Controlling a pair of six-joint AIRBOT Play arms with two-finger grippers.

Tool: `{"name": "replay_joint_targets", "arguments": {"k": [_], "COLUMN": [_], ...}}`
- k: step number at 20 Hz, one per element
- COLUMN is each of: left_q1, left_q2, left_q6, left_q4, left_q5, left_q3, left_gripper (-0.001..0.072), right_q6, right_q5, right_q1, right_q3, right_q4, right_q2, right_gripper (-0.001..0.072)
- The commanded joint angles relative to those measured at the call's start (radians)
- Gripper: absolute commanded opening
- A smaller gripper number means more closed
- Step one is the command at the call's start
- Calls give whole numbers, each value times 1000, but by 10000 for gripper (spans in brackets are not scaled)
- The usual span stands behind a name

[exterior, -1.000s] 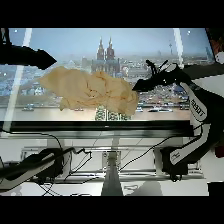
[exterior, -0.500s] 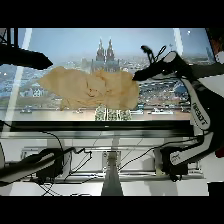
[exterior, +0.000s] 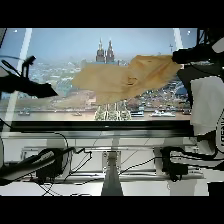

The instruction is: Fold the clothes and pants, and hang the long-sleeved shirts on hangers.

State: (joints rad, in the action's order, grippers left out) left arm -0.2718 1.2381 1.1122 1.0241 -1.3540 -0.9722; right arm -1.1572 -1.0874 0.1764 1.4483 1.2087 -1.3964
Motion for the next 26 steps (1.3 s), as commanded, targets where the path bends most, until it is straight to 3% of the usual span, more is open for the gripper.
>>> {"name": "replay_joint_targets", "arguments": {"k": [1,3,8,14,17,21,22,26], "left_q1": [29,103,323,503,545,591,597,556], "left_q2": [7,34,164,394,480,509,509,485], "left_q6": [-22,-84,-92,-61,-61,-61,-63,-66], "left_q4": [-243,-311,-512,-510,-510,-510,-509,-508], "left_q5": [165,251,475,479,425,389,385,286], "left_q3": [266,330,303,33,-77,-113,-113,-180], "left_gripper": [563,563,541,516,185,159,9,13], "right_q6": [-13,-13,-13,-13,-13,-13,-13,-14], "right_q5": [-30,-32,-50,-76,-84,-96,-100,-90], "right_q1": [35,35,35,35,35,35,35,35], "right_q3": [-22,-36,-36,-36,-36,-36,-35,-31], "right_q4": [13,-21,-33,-34,-34,-34,-35,-34], "right_q2": [19,19,19,19,19,19,19,52], "right_gripper": [14,13,14,14,14,13,13,13]}}
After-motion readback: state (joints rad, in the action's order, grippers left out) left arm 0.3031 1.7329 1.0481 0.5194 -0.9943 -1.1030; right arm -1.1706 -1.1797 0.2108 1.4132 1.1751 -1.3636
